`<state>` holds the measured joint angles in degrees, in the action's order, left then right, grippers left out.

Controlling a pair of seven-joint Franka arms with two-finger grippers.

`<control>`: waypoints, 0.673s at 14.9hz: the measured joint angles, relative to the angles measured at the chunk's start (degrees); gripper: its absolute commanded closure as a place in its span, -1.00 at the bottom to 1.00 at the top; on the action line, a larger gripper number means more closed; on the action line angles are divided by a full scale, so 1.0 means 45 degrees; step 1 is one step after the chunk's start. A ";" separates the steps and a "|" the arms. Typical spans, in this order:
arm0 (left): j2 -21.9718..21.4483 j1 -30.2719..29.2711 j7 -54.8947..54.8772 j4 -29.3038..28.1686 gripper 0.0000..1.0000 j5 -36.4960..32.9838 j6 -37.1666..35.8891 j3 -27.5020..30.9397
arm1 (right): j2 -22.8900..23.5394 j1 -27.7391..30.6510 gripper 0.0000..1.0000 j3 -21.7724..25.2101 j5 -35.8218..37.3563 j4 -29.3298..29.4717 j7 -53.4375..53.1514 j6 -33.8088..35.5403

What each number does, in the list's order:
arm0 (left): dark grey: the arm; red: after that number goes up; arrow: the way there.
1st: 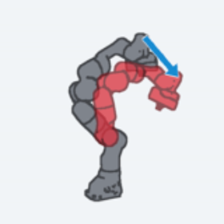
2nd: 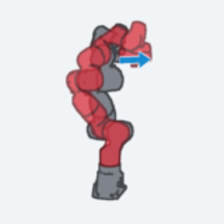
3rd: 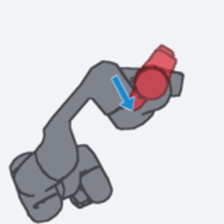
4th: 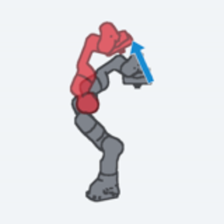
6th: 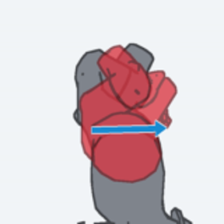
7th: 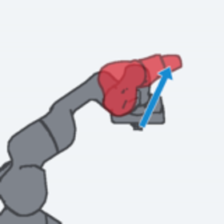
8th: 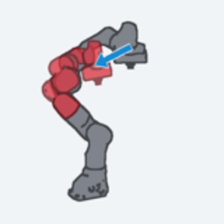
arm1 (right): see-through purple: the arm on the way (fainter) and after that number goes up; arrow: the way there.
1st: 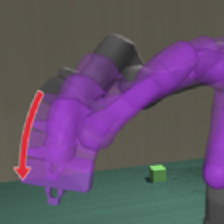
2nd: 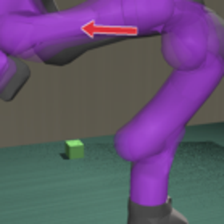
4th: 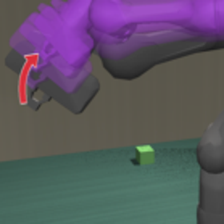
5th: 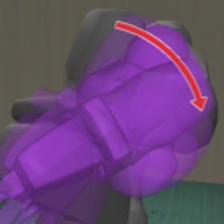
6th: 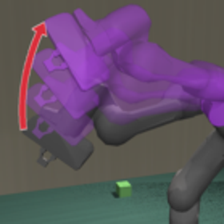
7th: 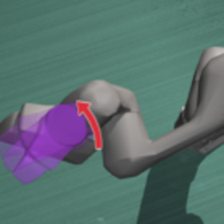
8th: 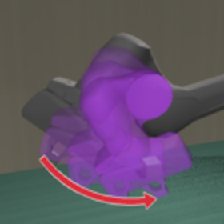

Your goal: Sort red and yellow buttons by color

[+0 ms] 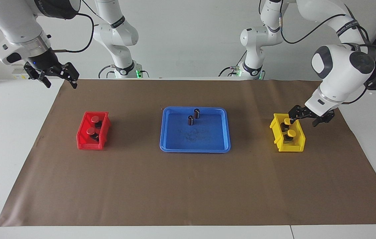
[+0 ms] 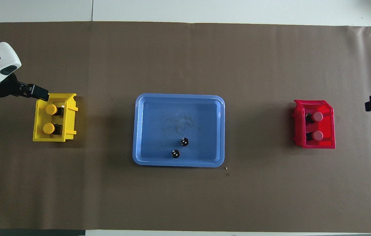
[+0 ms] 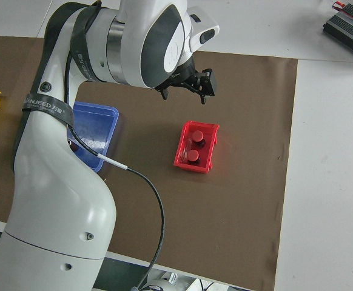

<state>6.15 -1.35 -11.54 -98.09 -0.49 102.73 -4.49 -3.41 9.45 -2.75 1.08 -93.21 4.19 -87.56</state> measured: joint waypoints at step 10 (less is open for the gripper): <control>-0.0074 0.0026 0.0418 0.4236 -1.00 0.0374 -0.5596 0.0012 | -0.0011 -0.0005 -0.99 -0.0021 0.0000 0.0116 -0.0003 -0.0008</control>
<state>5.82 -1.24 -9.66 -79.03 1.20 77.55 -4.44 -3.46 9.42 -2.84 1.08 -92.69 4.18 -87.60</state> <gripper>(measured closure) 0.000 0.004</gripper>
